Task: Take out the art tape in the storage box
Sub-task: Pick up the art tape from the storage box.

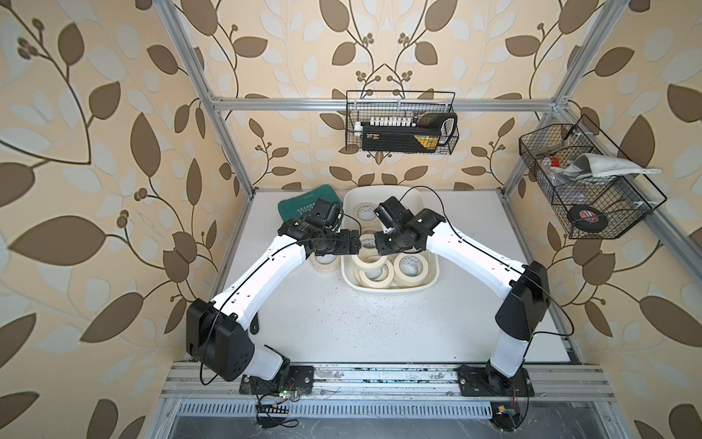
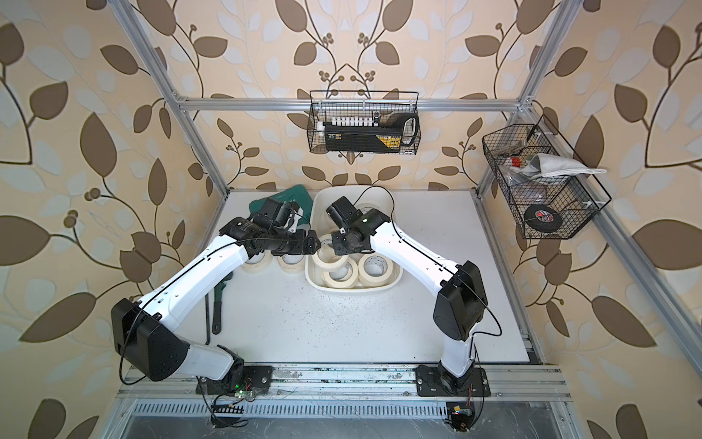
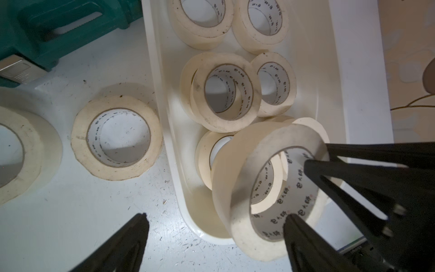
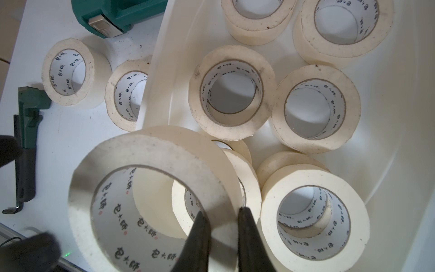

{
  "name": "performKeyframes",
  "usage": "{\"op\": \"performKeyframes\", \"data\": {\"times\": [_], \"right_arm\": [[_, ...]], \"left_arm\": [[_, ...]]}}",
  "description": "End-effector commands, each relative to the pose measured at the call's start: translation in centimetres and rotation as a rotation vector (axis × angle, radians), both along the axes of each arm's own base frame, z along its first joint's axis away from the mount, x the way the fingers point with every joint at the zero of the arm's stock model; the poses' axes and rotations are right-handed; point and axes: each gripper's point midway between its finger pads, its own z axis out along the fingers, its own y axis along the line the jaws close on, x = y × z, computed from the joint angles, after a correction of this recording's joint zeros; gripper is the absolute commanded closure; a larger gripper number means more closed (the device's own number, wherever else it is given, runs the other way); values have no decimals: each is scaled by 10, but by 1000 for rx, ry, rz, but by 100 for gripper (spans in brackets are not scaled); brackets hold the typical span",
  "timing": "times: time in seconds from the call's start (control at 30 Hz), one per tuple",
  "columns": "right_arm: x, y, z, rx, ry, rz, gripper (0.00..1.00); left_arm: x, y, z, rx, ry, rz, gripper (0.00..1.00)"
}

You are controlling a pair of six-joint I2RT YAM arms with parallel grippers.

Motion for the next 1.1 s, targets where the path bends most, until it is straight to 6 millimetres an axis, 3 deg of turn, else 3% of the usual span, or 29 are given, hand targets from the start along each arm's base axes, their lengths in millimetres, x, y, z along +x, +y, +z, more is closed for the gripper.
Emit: {"op": "performKeyframes", "data": {"times": [0.0,0.17,0.33,0.43,0.53,0.67,0.77,1.0,1.07], "right_arm": [[2,11,13,51,-21,-2,100],[0,13,19,62,-28,3,100],[-2,13,17,61,-23,8,100],[-3,13,18,65,-25,11,100],[-4,14,21,78,-31,16,99],[-6,15,26,95,-37,25,84],[-8,17,34,123,-45,38,73],[-18,18,80,280,-150,98,43],[-20,13,92,307,-168,99,37]], "left_arm": [[11,-11,4,-23,-16,-10,8],[19,-9,-19,41,31,12,17],[18,-10,-29,65,69,0,45],[17,-10,-32,62,76,-4,51],[15,-10,-33,64,84,-9,63],[11,-8,-28,54,78,-10,70],[6,-8,-19,32,64,-14,81],[-12,4,-9,27,68,6,91],[-20,10,2,19,47,17,93]]}}
